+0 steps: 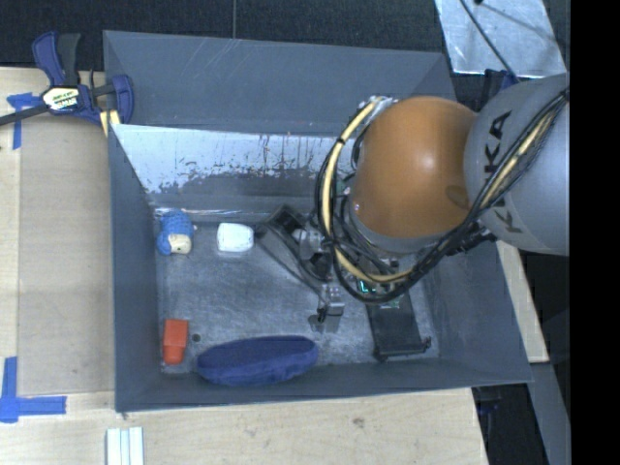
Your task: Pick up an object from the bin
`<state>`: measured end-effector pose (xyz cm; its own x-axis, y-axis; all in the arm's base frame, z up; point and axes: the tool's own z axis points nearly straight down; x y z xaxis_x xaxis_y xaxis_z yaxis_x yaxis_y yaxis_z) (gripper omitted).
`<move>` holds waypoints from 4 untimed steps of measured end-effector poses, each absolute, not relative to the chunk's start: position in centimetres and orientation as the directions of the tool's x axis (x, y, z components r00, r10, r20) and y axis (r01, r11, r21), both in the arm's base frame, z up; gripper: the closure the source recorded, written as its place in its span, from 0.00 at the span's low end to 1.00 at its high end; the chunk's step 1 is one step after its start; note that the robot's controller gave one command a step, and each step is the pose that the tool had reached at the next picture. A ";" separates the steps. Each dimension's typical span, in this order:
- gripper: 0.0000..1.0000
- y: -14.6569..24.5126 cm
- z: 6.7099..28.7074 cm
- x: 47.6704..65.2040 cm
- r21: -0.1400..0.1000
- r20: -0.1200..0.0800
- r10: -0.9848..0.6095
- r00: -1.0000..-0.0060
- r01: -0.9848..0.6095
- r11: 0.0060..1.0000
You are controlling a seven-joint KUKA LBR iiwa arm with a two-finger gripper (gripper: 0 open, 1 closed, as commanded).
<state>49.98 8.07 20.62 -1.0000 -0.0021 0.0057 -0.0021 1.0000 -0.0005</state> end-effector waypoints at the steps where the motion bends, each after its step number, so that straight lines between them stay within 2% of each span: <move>1: 0.00 10.9 7.2 48.7 -0.002 -0.018 -0.304 -0.953 -0.304 0.953; 2: 0.00 14.1 10.1 52.2 -0.003 -0.005 -0.903 -0.430 -0.903 0.430; 3: 0.00 20.5 10.1 51.0 -0.007 -0.007 -0.991 -0.136 -0.991 0.136; 4: 0.00 24.1 7.5 49.2 -0.016 0.004 -0.993 0.121 -0.993 -0.121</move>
Offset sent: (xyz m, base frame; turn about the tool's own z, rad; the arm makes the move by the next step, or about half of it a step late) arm -0.0178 0.0281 -0.1362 -0.3072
